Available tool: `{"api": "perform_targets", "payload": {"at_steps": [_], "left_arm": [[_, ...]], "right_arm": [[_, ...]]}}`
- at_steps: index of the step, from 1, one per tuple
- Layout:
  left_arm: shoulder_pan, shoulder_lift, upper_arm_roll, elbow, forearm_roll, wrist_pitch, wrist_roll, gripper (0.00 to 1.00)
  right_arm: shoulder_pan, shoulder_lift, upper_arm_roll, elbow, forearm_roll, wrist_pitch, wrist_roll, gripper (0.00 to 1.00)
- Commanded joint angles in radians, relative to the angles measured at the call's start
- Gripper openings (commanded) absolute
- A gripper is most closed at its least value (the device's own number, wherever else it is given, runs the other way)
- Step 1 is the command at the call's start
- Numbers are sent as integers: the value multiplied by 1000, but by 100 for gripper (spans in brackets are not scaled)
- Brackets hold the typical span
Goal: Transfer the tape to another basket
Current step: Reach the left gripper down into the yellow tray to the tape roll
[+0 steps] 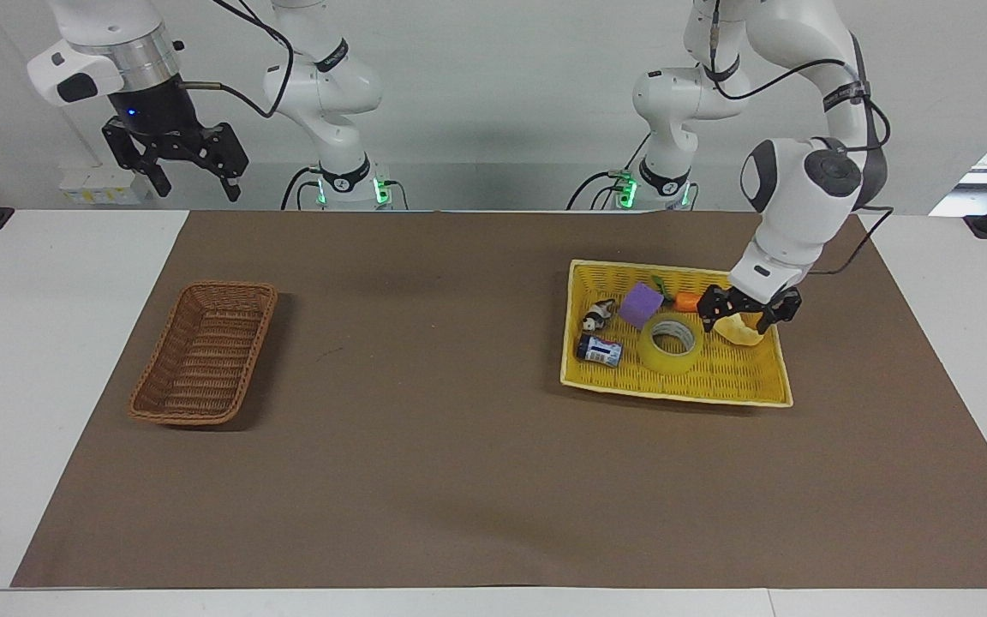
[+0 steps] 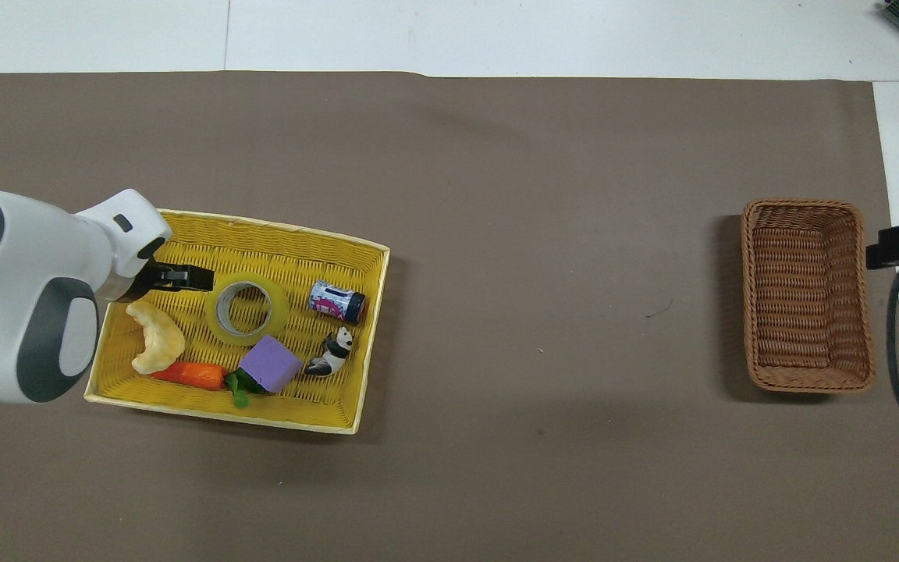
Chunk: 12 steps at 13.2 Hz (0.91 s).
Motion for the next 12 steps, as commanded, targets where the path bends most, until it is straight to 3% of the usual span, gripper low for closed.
{"api": "perform_targets", "payload": {"at_steps": [1, 2, 3, 4, 5, 6, 9, 12], "left_arm": [[-52, 13, 15, -113, -5, 149, -49, 100], [-55, 13, 14, -152, -5, 190, -69, 100], [-63, 8, 14, -178, -5, 218, -84, 82], [-66, 7, 14, -180, -5, 211, -96, 49], [-68, 5, 14, -180, -5, 206, -128, 6], [-68, 7, 14, -177, -5, 203, -156, 0], [-65, 16, 15, -146, -5, 200, -165, 0], [-60, 15, 15, -57, -5, 90, -181, 0]], "right_arm": [[-11, -2, 6, -2, 3, -3, 15, 100], [-11, -3, 6, -2, 3, -3, 15, 100], [-11, -3, 6, -2, 3, -3, 15, 100], [-11, -3, 6, -2, 3, -3, 13, 100], [-11, -3, 6, -2, 3, -3, 15, 100], [-11, -2, 6, -2, 3, -3, 13, 100], [-11, -3, 6, -2, 3, -3, 15, 100], [-11, -3, 6, -2, 3, -3, 13, 100]]}}
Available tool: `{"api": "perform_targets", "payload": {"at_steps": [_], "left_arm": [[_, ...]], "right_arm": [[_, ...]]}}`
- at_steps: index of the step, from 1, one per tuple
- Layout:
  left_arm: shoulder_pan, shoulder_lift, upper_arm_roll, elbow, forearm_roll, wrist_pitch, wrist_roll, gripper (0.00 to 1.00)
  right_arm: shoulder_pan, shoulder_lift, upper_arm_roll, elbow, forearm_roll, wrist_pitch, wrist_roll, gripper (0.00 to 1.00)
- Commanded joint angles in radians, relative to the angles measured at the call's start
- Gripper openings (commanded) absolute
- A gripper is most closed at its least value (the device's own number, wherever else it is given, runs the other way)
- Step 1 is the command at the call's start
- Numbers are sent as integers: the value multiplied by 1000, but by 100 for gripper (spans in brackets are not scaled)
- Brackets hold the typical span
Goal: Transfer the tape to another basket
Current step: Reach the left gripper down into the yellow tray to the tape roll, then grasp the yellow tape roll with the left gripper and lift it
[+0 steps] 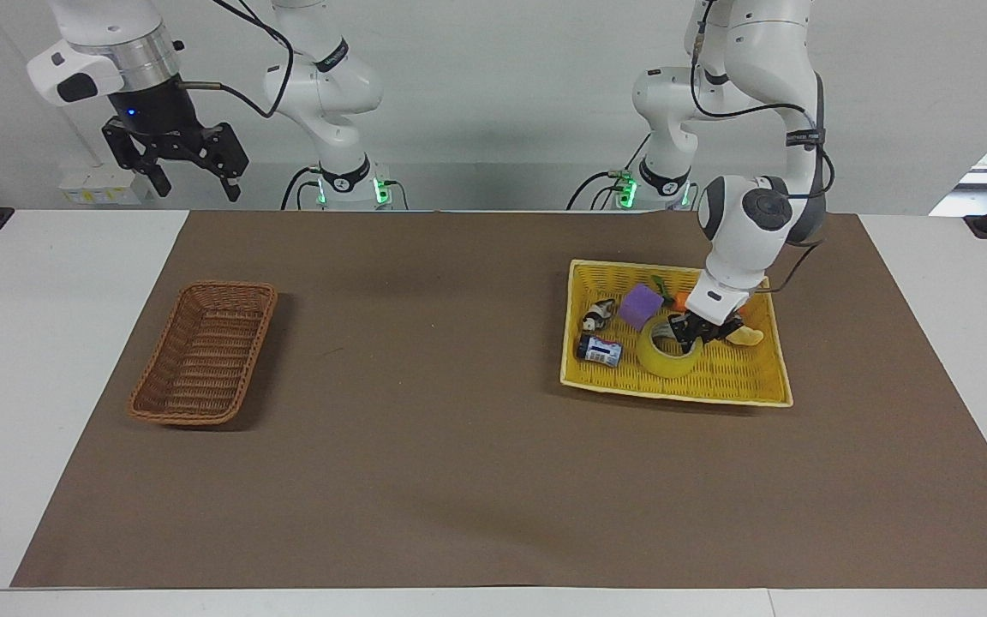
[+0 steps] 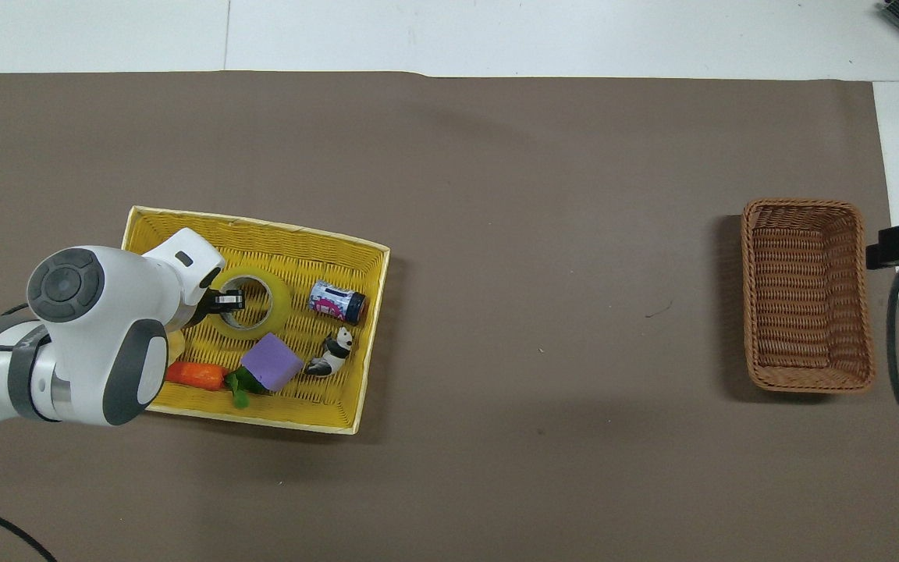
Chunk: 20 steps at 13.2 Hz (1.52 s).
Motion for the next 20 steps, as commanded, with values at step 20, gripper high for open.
{"api": "perform_targets", "payload": {"at_steps": [20], "left_arm": [[-15, -130, 6, 581, -173, -867, 100, 0]], "right_arm": [[-11, -3, 6, -2, 3, -3, 13, 100]]}}
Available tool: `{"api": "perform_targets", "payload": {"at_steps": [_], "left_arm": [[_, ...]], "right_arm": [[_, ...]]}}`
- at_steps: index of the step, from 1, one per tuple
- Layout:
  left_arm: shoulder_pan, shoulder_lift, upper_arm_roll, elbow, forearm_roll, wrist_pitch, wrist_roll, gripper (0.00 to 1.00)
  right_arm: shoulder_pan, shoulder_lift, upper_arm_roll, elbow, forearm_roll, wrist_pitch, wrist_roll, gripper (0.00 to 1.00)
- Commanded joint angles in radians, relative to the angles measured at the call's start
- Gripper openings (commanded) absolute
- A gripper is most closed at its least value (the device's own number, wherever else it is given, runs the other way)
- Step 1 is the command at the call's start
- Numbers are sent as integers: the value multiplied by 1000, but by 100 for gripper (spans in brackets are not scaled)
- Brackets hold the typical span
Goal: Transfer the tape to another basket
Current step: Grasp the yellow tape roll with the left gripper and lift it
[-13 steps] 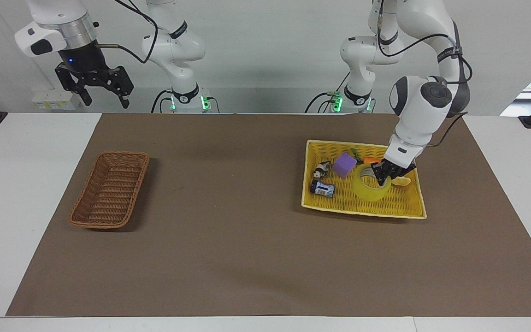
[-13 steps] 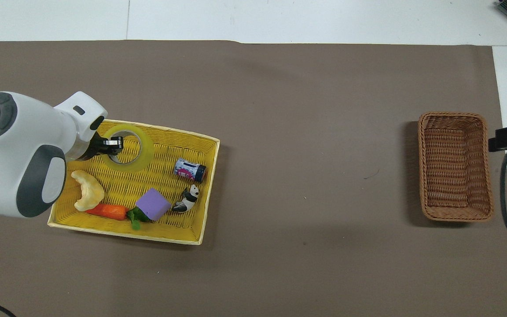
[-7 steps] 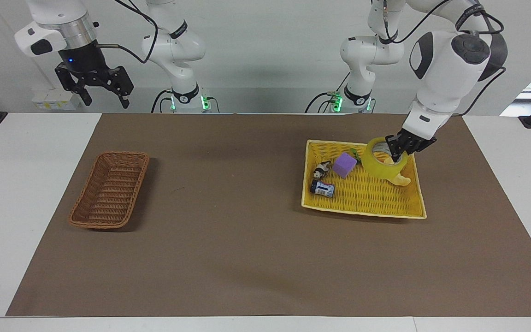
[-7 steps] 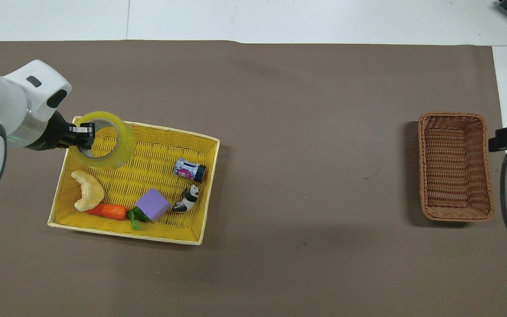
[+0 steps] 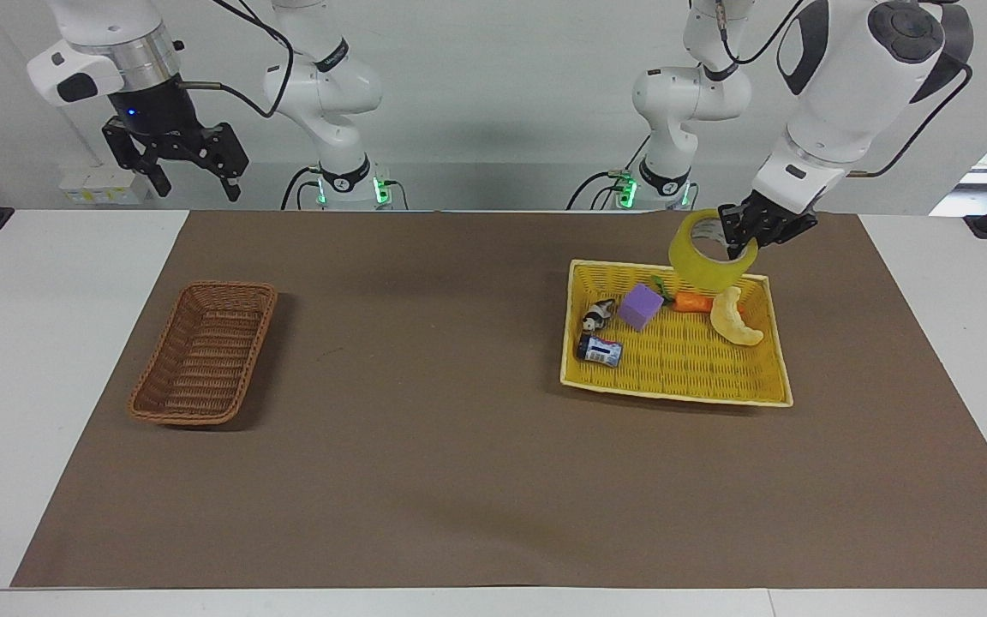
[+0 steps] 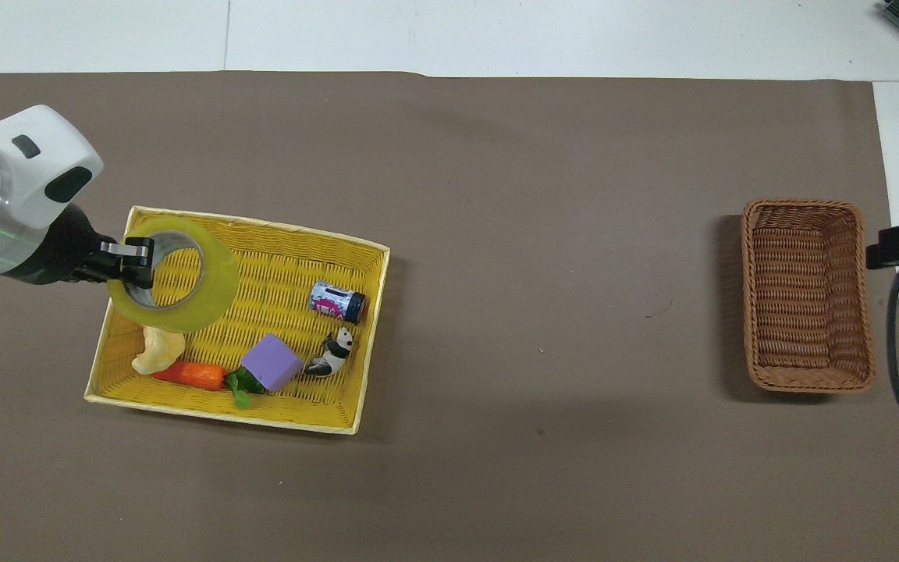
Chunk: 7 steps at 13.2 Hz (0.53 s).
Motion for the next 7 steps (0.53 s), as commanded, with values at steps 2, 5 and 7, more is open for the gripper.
{"api": "perform_targets", "payload": {"at_steps": [2, 5, 7], "left_arm": [[-12, -46, 10, -62, -209, 38, 76, 0], [-47, -45, 3, -67, -354, 105, 76, 0], [-62, -43, 0, -67, -505, 156, 71, 0]], "right_arm": [[-11, -3, 6, -2, 3, -6, 13, 100], [-2, -5, 12, -4, 15, -15, -46, 100], [1, -35, 14, -56, 84, 12, -92, 100]]}}
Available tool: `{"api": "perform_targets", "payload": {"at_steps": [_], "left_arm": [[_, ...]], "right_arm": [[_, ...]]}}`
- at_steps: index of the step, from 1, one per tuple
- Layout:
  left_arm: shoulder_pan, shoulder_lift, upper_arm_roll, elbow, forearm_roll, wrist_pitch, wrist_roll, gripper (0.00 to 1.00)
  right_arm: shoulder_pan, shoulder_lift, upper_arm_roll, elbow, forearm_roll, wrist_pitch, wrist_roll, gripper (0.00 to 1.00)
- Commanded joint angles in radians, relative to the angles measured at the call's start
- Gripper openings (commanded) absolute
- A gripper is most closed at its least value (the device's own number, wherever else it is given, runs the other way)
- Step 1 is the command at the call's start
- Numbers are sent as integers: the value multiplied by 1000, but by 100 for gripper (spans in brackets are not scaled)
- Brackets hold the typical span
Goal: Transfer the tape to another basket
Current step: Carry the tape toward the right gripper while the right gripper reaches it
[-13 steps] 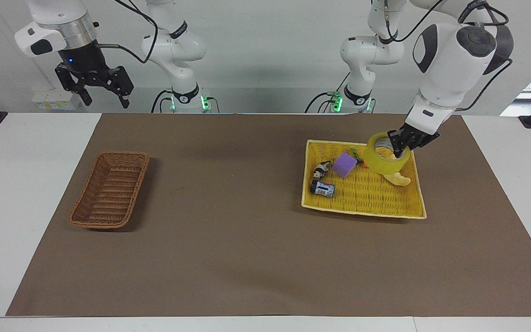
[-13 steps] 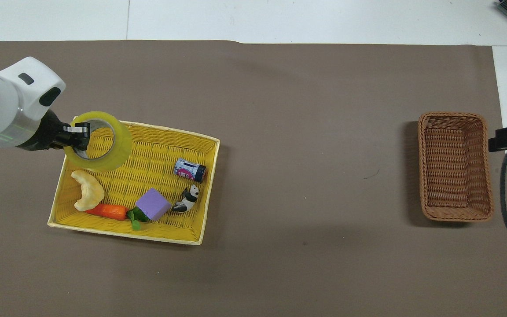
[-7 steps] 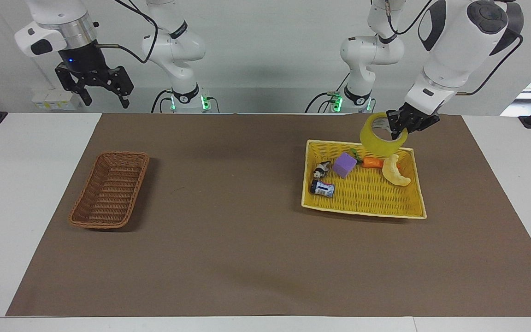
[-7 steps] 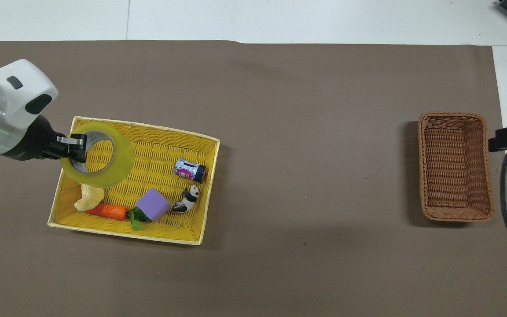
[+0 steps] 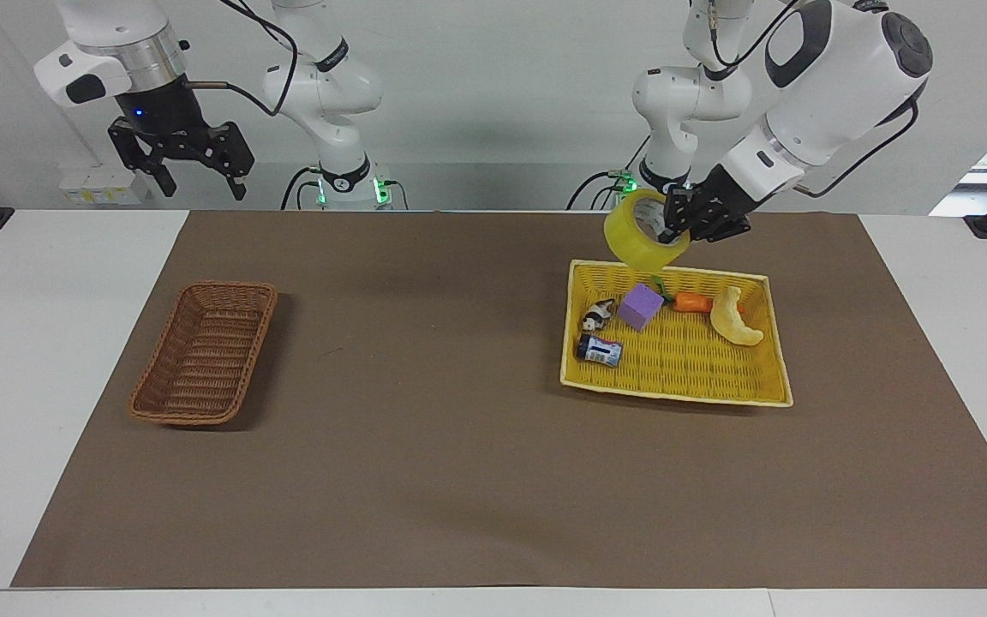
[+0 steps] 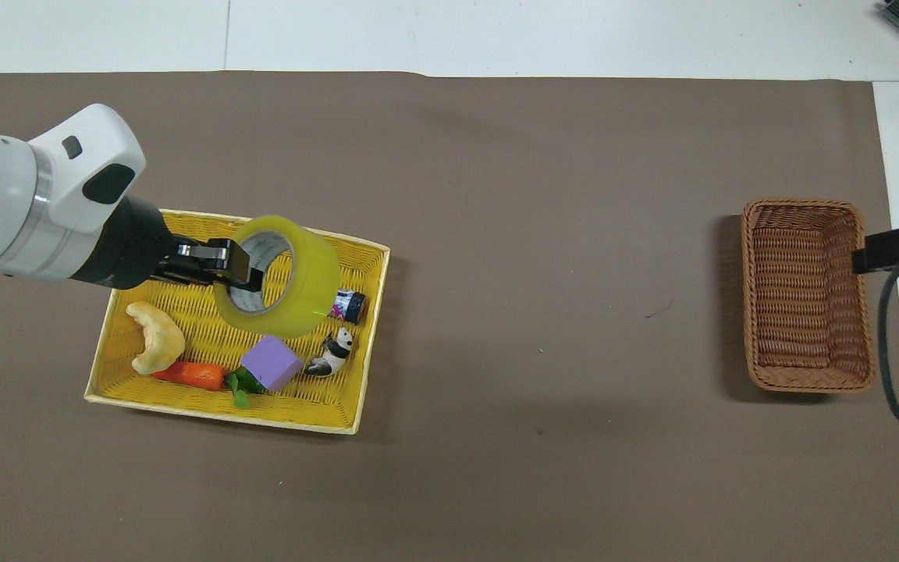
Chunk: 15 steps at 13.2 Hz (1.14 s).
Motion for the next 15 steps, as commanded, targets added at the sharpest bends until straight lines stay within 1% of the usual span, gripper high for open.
{"api": "perform_targets", "payload": {"at_steps": [1, 2, 4, 6, 9, 12, 15], "left_arm": [[-41, -32, 0, -34, -163, 80, 0, 0], [-42, -32, -16, -36, -201, 117, -6, 0], [-44, -34, -66, -42, -220, 191, -50, 0], [-68, -35, -73, -43, -220, 203, -60, 0], [-68, -44, -71, -63, -216, 191, -67, 0], [-78, -78, -76, -140, -216, 221, -69, 0], [-137, -127, -79, -216, -216, 298, -106, 0]], "right_arm": [[2, -44, 5, -83, 50, 55, -50, 100], [23, -44, 7, -105, 76, 66, -50, 100], [55, -50, 10, -140, 151, 92, -40, 100], [66, -56, 10, -155, 232, 129, -34, 100], [77, -58, 10, -158, 395, 141, -14, 100], [115, -59, 10, -160, 527, 164, 15, 100], [149, -59, 10, -174, 648, 204, 36, 100]]}}
